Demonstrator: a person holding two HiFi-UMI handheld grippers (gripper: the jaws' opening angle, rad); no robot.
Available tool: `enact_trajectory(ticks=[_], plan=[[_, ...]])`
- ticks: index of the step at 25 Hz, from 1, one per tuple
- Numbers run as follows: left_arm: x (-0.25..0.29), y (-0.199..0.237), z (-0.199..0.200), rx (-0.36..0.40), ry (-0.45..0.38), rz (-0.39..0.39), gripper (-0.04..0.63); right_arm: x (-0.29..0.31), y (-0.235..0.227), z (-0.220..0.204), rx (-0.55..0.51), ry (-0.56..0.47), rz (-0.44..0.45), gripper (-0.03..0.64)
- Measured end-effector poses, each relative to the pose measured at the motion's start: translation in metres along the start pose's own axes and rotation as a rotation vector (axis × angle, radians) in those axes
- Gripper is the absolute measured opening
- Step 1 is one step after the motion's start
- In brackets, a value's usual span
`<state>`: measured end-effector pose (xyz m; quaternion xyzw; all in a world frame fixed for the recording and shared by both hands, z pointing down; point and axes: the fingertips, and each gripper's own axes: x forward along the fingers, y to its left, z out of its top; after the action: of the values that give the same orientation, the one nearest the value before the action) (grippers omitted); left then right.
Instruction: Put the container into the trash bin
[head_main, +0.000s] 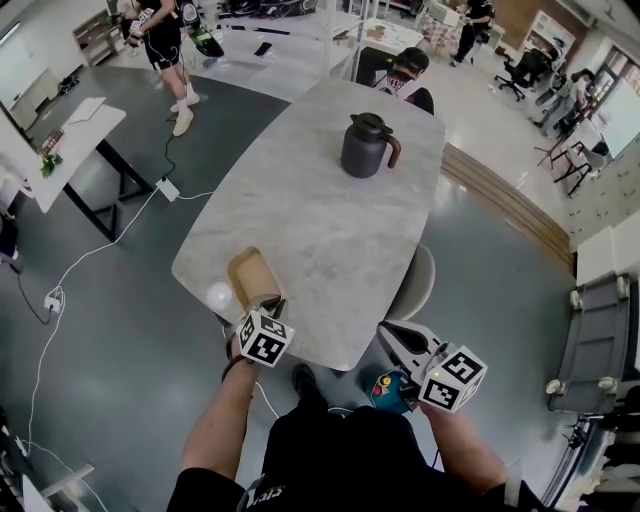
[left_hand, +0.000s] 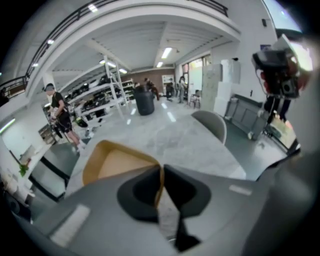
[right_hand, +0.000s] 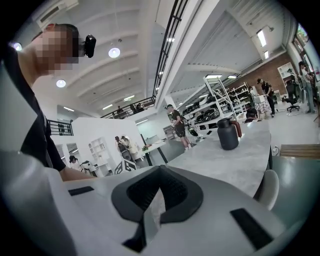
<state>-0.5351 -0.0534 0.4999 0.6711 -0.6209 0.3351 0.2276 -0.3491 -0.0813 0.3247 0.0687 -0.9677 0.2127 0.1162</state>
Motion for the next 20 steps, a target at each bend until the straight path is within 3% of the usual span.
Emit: enact_trajectory(ticks=[4, 9, 15, 20], plan=[[-0.044, -0.030, 0.019, -0.072, -0.079, 0.014, 0.031, -0.032, 0.008, -0.001, 0.009, -0.049, 0.014, -0.005], [-0.083, -0.088, 0.052, -0.064, -0.165, 0.027, 0.029, -0.087, 0.024, -0.007, 0.002, -0.098, 0.039, -0.005], [-0.113, -0.208, 0.089, -0.033, -0.245, -0.056, 0.031, -0.186, 0.013, -0.030, 0.030, -0.160, -0.035, -0.005], [-0.118, -0.282, 0.115, 0.020, -0.294, -0.121, 0.031, -0.257, 0.004, -0.041, 0.044, -0.220, -0.104, -0.005]])
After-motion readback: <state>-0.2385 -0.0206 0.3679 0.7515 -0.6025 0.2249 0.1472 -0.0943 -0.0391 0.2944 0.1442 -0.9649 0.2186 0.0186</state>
